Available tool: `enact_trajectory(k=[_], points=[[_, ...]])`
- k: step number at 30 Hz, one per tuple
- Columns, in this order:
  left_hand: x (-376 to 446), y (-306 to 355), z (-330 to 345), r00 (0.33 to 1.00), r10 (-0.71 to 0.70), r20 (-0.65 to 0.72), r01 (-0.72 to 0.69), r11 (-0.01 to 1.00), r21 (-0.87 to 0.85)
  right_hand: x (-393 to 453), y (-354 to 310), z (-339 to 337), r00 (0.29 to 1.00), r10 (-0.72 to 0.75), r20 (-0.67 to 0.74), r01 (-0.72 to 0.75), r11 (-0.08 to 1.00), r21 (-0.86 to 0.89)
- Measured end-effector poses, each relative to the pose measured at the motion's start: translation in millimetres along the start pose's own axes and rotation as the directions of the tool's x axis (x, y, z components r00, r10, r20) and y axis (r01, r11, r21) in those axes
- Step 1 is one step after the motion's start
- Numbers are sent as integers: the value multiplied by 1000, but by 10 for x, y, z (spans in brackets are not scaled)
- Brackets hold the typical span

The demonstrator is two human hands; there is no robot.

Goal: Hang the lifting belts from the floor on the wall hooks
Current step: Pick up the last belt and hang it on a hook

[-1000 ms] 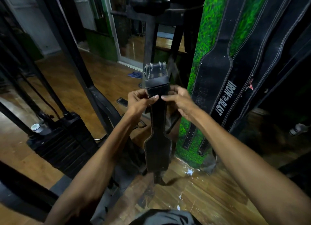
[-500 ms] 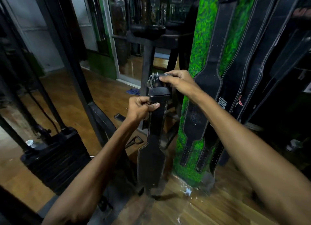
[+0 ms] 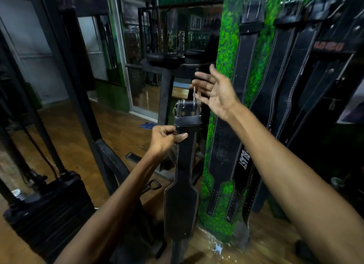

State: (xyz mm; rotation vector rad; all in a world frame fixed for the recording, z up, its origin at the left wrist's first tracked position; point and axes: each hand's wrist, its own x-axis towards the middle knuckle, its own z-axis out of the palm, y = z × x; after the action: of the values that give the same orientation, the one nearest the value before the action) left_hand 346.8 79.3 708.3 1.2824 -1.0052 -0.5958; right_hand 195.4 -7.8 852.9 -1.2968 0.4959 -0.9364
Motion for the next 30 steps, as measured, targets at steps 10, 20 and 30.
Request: enact_trajectory(k=[10, 20, 30], points=[[293, -7, 54, 1000, 6, 15, -5, 997, -79, 22, -171, 84, 997, -75, 4, 74, 977, -198], [458, -4, 53, 997, 46, 68, -44, 999, -29, 121, -179, -11, 991, 112, 80, -54, 851, -522], [474, 27, 31, 999, 25, 40, -25, 1000, -4, 177, -252, -69, 994, -107, -21, 98, 959, -266]])
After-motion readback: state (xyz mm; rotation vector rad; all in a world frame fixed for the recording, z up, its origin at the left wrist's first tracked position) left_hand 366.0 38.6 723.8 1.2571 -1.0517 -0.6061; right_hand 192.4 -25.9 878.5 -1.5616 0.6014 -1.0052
